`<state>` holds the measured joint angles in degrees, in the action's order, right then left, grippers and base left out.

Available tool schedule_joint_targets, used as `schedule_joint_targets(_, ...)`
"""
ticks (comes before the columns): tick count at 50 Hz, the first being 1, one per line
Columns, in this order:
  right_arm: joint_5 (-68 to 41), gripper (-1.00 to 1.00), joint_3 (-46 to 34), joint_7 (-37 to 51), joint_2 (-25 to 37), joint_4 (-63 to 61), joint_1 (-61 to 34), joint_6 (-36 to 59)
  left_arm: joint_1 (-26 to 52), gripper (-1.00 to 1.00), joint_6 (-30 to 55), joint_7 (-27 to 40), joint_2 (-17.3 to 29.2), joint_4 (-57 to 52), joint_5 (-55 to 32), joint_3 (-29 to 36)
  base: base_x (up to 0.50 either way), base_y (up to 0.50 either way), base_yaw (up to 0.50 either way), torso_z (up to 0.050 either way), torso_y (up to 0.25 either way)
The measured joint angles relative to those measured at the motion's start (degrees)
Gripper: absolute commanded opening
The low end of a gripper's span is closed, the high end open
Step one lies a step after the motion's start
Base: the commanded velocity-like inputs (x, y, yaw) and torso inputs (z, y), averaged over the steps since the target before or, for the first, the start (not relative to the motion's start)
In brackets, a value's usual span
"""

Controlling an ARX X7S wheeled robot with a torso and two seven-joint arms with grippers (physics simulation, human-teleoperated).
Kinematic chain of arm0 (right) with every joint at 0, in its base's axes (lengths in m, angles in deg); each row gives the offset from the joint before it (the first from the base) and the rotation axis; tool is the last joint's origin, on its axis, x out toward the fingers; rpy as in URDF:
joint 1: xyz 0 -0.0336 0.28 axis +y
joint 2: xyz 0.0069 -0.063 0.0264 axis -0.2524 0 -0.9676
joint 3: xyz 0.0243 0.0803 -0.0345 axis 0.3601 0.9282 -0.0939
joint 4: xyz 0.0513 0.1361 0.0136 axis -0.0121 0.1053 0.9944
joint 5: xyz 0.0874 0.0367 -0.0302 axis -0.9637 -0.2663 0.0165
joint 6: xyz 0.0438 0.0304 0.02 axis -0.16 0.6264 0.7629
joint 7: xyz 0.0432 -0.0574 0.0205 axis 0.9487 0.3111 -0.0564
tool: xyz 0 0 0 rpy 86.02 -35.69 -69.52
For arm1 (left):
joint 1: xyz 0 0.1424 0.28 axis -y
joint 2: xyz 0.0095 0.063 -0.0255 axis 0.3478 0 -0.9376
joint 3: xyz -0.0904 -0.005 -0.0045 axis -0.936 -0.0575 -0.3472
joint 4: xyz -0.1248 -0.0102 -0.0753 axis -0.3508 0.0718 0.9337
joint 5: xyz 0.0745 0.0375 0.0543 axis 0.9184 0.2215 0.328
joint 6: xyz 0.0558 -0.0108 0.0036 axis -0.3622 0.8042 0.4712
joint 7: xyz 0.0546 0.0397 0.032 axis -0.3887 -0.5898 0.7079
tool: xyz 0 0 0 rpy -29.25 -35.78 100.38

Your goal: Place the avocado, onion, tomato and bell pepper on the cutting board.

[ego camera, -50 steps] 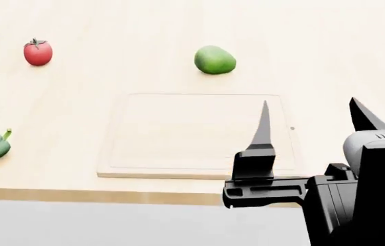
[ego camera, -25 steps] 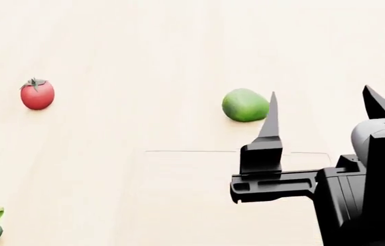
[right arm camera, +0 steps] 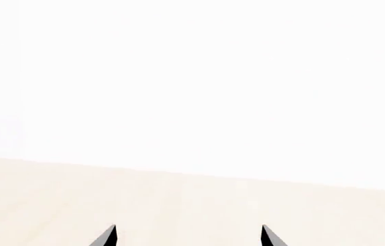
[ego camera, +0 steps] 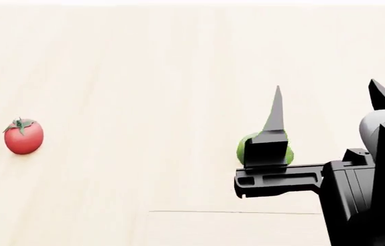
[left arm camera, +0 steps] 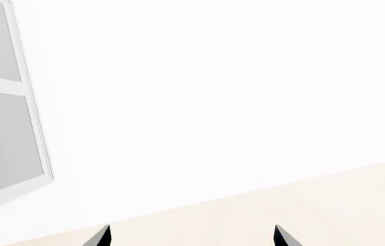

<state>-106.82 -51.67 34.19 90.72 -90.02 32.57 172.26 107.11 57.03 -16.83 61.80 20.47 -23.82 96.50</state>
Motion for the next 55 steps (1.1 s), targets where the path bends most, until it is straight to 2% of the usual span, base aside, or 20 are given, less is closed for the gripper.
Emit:
schedule_joint_targets(5, -1.9, 1.00, -0.5, 1.7, 0.6, 0.8, -1.1, 0.6, 0.1, 1.00, -0.7, 0.3, 0.5, 0.0, 0.0, 0.7, 0.00, 0.00, 0.00, 0.000, 0.000)
schedule_joint_targets(9, -7.3, 1.00, -1.9, 5.8, 1.7, 4.0, -3.5, 1.4, 0.4, 1.00, -1.1, 0.6, 0.9, 0.0, 0.0, 1.3, 0.00, 0.00, 0.00, 0.000, 0.000)
schedule_joint_targets(14, -14.0, 1.00, -6.1, 9.5, 4.3, 10.5, -8.6, 2.1, 0.9, 1.00, -1.4, 1.0, 1.1, 0.0, -0.2, 2.0, 0.00, 0.00, 0.00, 0.000, 0.000)
schedule_joint_targets(19, -16.2, 1.00, -12.0, 8.1, 7.0, 16.9, -14.5, 2.5, 1.5, 1.00, -1.7, 1.2, 1.3, 0.0, -0.4, 2.7, 0.00, 0.00, 0.00, 0.000, 0.000)
schedule_joint_targets(23, -13.5, 1.00, -17.9, 2.7, 9.2, 21.5, -19.5, 1.6, 1.9, 1.00, -2.1, 1.3, 1.5, 0.0, -0.5, 3.2, 0.00, 0.00, 0.00, 0.000, 0.000)
schedule_joint_targets(28, -6.7, 1.00, -27.3, -8.2, 12.1, 26.0, -25.0, -1.6, 1.9, 1.00, -2.6, 1.1, 1.9, 0.0, -0.3, 3.5, 0.00, 0.00, 0.00, 0.000, 0.000)
schedule_joint_targets(38, 7.7, 1.00, -45.5, -27.2, 17.1, 32.6, -31.8, -9.4, 1.1, 1.00, -4.0, 0.4, 2.6, 0.0, 0.6, 3.7, 0.00, 0.00, 0.00, 0.000, 0.000)
schedule_joint_targets(46, 17.3, 1.00, -56.8, -37.2, 19.8, 37.0, -34.3, -14.9, 0.5, 1.00, -5.0, 0.5, 3.2, 0.0, 1.0, 4.0, 0.00, 0.00, 0.00, 0.000, 0.000)
schedule_joint_targets(55, 24.5, 1.00, -65.7, -44.3, 21.6, 39.9, -35.4, -19.4, 1.3, 1.00, -7.9, 1.6, 5.2, 0.0, 1.1, 6.9, 0.00, 0.00, 0.00, 0.000, 0.000)
